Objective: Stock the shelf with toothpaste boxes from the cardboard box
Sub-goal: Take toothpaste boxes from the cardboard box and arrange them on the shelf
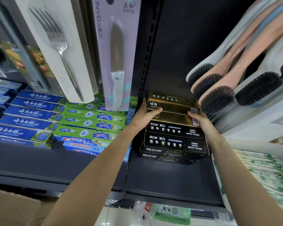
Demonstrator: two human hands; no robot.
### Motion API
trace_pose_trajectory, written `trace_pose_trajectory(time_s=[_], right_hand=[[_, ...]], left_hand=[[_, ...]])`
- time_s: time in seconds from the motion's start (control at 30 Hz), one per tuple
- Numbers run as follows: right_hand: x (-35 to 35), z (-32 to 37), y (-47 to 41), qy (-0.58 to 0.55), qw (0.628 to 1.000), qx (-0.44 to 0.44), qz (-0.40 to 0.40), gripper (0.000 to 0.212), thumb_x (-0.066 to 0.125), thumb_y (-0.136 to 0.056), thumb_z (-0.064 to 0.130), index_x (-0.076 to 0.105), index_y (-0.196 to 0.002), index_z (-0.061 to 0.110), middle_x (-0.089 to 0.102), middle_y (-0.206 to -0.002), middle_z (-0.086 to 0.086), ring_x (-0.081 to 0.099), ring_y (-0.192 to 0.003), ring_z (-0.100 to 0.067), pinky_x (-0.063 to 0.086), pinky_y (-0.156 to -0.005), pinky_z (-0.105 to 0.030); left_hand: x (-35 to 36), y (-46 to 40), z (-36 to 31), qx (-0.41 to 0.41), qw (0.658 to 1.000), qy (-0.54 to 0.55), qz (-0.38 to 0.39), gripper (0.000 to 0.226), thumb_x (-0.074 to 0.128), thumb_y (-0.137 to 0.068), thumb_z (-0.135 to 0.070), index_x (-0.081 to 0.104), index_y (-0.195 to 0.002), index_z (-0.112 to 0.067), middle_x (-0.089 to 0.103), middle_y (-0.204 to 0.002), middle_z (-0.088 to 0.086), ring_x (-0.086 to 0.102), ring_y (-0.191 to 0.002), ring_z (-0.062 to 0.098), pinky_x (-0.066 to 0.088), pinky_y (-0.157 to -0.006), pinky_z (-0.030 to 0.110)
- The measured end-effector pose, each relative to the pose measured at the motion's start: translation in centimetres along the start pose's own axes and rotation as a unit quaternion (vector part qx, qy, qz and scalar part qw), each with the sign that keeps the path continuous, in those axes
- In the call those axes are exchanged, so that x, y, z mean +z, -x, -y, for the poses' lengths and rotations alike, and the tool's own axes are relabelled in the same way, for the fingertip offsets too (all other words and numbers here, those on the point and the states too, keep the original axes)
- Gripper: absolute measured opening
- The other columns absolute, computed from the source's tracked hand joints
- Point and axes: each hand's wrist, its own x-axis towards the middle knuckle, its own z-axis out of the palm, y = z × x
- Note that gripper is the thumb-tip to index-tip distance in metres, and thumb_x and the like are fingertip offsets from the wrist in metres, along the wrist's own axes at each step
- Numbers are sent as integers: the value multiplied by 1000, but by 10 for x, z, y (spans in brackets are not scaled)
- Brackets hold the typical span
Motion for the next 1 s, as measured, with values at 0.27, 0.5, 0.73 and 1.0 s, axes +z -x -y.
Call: trace_pose_trajectory(time_s=[0.27, 0.5, 0.73, 1.0], right_hand=[[-3, -3, -9, 66, 997, -35, -3, 46, 62, -86, 26, 44, -129, 25, 63, -113, -2, 63, -98, -19, 47, -87, -31], [3, 1, -2, 42, 998, -50, -6, 38, 60, -89, 19, 47, -125, 21, 64, -112, 0, 66, -90, -9, 51, -76, -21], [-17, -21, 30, -67, 998, 9, 14, 72, 67, -79, 50, 40, -141, 24, 58, -131, -7, 56, -120, -26, 45, -100, -45], [-2, -28, 48, -131, 990, 54, 18, 46, 55, -91, 34, 51, -132, 14, 63, -120, -15, 64, -102, -27, 56, -83, -40]], left_hand=[[4, -7, -3, 73, 997, 2, -16, 72, 51, -93, -46, 4, -147, -48, 12, -158, -11, 16, -145, 19, 18, -115, 42], [3, -2, -9, 61, 998, -3, -6, 61, 48, -96, -39, 16, -148, -41, 19, -157, -10, 21, -143, 18, 19, -113, 36], [11, 47, 14, 17, 982, 186, -36, 65, 50, -95, -37, 13, -148, -42, 29, -153, -9, 31, -137, 13, 23, -115, 41], [27, 56, 24, 2, 973, 228, -17, 67, 52, -95, -22, 16, -149, -38, 45, -121, -18, 39, -110, -1, 31, -89, 20]])
